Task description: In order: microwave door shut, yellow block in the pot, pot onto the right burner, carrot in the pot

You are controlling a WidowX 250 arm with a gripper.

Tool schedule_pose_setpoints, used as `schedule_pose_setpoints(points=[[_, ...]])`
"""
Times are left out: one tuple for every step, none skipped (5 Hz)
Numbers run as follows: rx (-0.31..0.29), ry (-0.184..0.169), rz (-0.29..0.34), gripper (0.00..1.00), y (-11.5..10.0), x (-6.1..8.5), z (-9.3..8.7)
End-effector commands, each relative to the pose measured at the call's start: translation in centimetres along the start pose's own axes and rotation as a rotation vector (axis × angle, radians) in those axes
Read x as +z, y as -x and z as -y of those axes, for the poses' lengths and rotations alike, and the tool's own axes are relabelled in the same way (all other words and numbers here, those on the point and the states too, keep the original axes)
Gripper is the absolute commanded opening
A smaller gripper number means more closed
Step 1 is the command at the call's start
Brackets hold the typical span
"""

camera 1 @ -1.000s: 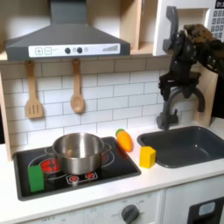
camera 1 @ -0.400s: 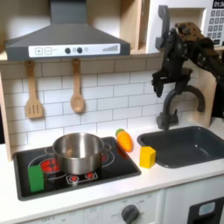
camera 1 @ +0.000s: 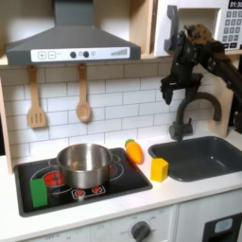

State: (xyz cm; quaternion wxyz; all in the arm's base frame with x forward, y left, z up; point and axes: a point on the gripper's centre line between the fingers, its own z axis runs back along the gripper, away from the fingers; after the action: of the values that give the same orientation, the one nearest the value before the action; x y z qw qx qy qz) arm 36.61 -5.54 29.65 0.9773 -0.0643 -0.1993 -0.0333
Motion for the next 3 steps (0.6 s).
schedule_pose_setpoints(points=[[0.029,-0.007,-0.006,1.0,-0.79,-0.7,-0.83],[0.037,-0.008,-0.003,1.0,-1.27,-0.71,-1.03],[0.04,-0.006,0.004,1.0,-1.73,-0.81,-0.94]])
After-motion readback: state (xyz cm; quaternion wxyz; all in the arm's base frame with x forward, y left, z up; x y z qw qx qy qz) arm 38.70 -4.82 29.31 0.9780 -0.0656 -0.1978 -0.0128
